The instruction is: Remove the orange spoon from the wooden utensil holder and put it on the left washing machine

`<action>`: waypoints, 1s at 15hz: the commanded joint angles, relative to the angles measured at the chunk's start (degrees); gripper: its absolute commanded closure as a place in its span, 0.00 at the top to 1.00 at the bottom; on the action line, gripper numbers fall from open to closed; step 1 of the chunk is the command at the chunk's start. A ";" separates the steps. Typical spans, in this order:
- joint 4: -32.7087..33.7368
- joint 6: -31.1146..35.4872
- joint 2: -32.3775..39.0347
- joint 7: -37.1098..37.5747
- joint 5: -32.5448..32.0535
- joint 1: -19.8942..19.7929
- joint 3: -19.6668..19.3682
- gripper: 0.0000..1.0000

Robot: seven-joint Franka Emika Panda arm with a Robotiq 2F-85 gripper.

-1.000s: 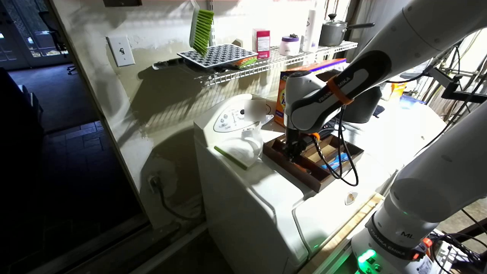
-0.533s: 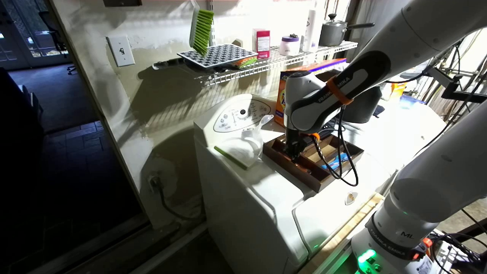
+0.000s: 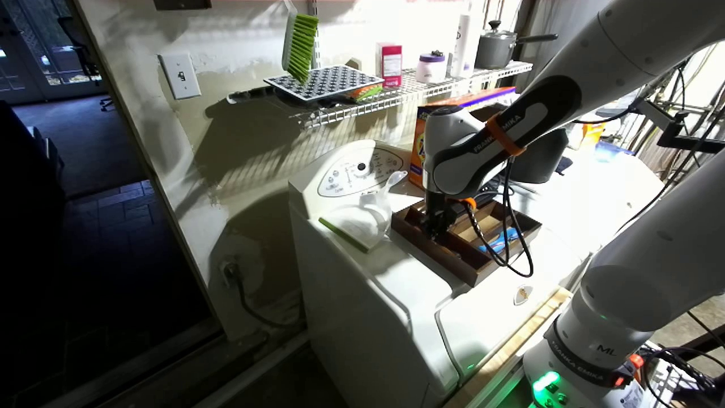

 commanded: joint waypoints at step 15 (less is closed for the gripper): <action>0.92 0.02 0.28 -0.38 0.24 -0.24 -0.20 0.26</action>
